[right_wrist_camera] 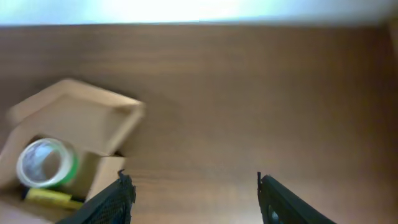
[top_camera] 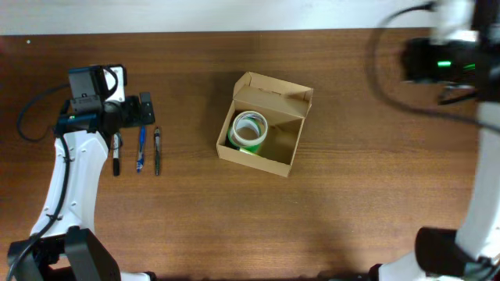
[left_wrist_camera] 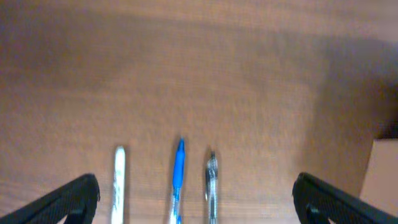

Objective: Pack container

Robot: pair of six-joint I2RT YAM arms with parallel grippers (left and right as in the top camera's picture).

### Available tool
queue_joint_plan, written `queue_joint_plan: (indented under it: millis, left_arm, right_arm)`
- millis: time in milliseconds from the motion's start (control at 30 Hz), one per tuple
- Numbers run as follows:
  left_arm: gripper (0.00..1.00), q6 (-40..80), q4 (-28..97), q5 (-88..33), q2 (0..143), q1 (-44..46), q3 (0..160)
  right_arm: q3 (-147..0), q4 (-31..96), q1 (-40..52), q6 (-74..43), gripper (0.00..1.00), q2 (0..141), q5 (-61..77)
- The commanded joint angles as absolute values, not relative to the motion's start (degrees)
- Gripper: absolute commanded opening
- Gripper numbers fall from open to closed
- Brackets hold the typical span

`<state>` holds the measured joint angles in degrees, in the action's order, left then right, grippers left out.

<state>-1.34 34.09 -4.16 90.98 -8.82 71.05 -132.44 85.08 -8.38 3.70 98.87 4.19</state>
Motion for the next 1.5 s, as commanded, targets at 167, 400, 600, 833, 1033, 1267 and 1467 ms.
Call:
queue_joint_plan:
  millis: [167, 400, 600, 833, 1033, 1267, 1467]
  left_arm:
    - [0.99, -2.24, 46.06, -5.15, 91.18, -9.06, 71.83]
    - [0.99, -5.41, 52.1, -0.49, 90.98, -9.08, 72.77]
    - [0.99, -9.98, 62.24, 8.03, 91.09, -10.94, 83.64]
    - [1.0, -10.2, 66.72, 1.98, 94.7, -21.34, 90.43]
    - [0.93, -10.2, 65.32, -0.05, 104.51, -24.16, 90.43]
    - [0.93, -10.17, 62.3, -0.32, 114.83, -23.09, 90.43]
    - [0.82, -10.92, 60.62, -1.15, 120.25, -21.12, 90.43]
  right_arm:
    - [-131.46, 86.63, -24.75, -0.97, 0.64, 108.33, 10.55]
    - [-131.46, 86.59, -27.14, -0.93, 0.99, 115.59, 10.52]
    - [-131.46, 86.59, -26.98, -0.93, 0.99, 119.17, 10.55]
    - [-131.46, 86.59, -27.03, -0.93, 0.99, 119.44, 10.52]
    - [-131.46, 86.59, -27.03, -0.93, 0.99, 119.44, 10.52]
    - [-131.46, 86.59, -27.03, -0.93, 0.99, 119.44, 10.52]
    - [-131.46, 86.59, -27.03, -0.93, 0.99, 119.44, 10.52]
